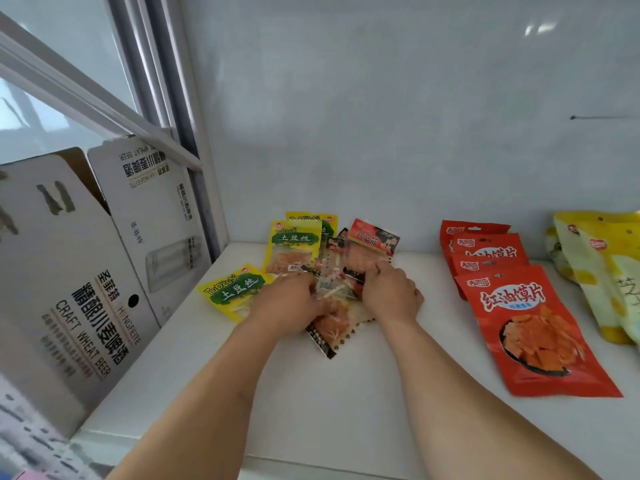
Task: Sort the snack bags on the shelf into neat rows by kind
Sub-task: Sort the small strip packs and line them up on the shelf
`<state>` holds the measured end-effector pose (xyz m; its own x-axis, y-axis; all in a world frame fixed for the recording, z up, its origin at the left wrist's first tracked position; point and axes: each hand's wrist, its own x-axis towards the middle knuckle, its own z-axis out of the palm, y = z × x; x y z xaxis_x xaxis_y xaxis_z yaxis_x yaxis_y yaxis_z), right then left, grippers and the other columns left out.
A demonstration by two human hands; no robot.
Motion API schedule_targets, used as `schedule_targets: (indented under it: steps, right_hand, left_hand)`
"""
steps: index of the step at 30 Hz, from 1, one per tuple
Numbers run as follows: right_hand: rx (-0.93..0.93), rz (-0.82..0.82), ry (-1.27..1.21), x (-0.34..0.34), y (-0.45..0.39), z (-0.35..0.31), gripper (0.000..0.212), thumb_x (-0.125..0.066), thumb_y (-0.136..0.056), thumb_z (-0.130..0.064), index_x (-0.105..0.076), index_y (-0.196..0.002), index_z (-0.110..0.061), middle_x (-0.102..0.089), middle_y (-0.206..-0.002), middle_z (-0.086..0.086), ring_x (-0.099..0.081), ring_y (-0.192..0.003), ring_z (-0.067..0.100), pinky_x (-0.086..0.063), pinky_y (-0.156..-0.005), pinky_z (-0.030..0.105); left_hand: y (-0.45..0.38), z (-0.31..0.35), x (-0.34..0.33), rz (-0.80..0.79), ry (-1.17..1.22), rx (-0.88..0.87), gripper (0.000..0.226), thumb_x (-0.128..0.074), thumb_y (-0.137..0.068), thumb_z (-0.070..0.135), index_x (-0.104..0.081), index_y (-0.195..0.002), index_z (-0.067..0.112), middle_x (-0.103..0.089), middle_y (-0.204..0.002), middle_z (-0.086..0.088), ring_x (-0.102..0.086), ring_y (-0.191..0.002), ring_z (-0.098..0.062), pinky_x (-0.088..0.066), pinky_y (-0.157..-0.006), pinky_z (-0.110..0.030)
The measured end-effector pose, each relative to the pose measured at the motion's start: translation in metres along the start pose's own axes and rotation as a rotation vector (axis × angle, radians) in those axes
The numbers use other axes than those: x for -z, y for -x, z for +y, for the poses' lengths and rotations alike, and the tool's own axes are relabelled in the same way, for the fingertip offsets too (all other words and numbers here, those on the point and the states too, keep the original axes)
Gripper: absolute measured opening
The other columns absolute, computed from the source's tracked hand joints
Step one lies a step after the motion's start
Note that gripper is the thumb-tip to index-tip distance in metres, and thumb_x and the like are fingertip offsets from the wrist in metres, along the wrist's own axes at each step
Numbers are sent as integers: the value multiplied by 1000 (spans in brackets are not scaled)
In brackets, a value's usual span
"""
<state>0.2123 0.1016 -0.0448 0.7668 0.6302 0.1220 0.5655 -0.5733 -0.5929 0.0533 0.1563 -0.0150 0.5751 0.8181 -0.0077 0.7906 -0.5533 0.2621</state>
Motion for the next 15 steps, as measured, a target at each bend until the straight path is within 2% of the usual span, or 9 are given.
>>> schedule_targets:
  steps: [3,5,6,8,11,15]
  right_hand:
    - [4,-18,-18,-5,-2,-8,36,-39,-97,-39,-63,-123,-32,-63,-124,5,-54,-116,31,-37,-102,43]
    - [-7,-31,-13,-9,-1,-14,34,-46,-93,-46,-66,-115,-30,-64,-119,4,-55,-114,31,-40,-99,42]
    - [-17,-35,-10,-11,0,-16,36,-49,-91,-50,-64,-115,-29,-63,-121,5,-54,-116,31,-40,-100,43]
    - [-42,-61,-16,-11,3,-21,50,-54,-88,-56,-56,-128,-27,-53,-134,8,-45,-126,33,-34,-105,43]
    - [-71,-145,-9,-9,0,-29,70,-53,-85,-60,-40,-145,-25,-43,-147,9,-35,-137,34,-28,-111,45]
    - [-92,-205,10,-4,-8,-37,62,-42,-87,-61,-51,-138,-27,-52,-140,9,-40,-131,36,-33,-106,44]
  left_hand:
    - [-2,-14,5,-11,56,50,50,-66,-86,55,-54,-120,22,-61,-122,0,-60,-106,-24,-51,-91,-41]
    - [-1,-23,9,-28,94,86,48,-69,-85,52,-51,-119,22,-61,-113,0,-62,-101,-25,-52,-86,-38]
    - [-1,-28,11,-35,109,95,44,-70,-86,50,-49,-113,22,-61,-106,1,-62,-97,-24,-52,-80,-36]
    - [0,-35,14,-45,136,102,38,-70,-86,46,-46,-102,22,-58,-96,1,-61,-90,-24,-47,-70,-33]
    - [4,-42,18,-57,198,94,35,-71,-87,42,-45,-97,22,-53,-87,3,-55,-82,-21,-41,-63,-32]
    - [7,-46,21,-78,271,73,31,-73,-87,38,-47,-92,23,-55,-86,2,-53,-75,-17,-38,-59,-31]
